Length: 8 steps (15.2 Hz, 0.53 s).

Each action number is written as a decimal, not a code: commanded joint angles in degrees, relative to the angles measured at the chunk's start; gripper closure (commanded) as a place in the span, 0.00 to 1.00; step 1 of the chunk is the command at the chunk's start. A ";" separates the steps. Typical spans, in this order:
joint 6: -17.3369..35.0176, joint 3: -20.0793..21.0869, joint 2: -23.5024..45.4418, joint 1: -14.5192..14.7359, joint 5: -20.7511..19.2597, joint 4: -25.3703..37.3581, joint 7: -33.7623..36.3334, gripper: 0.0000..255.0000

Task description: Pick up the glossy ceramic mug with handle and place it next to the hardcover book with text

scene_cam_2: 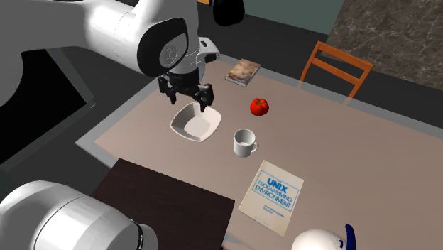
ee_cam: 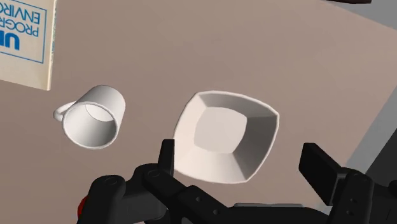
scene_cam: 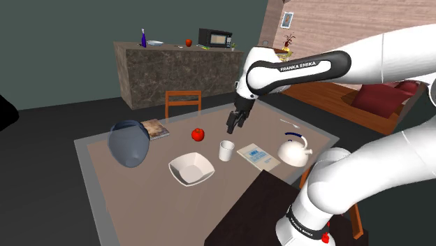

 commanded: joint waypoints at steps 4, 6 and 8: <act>10.70 -1.89 10.04 -0.88 -1.38 -0.38 -2.31 0.00; 14.78 -2.61 14.24 -1.16 -1.71 -0.17 -3.17 0.00; 18.73 -3.35 18.65 -1.39 -1.85 0.38 -4.08 0.00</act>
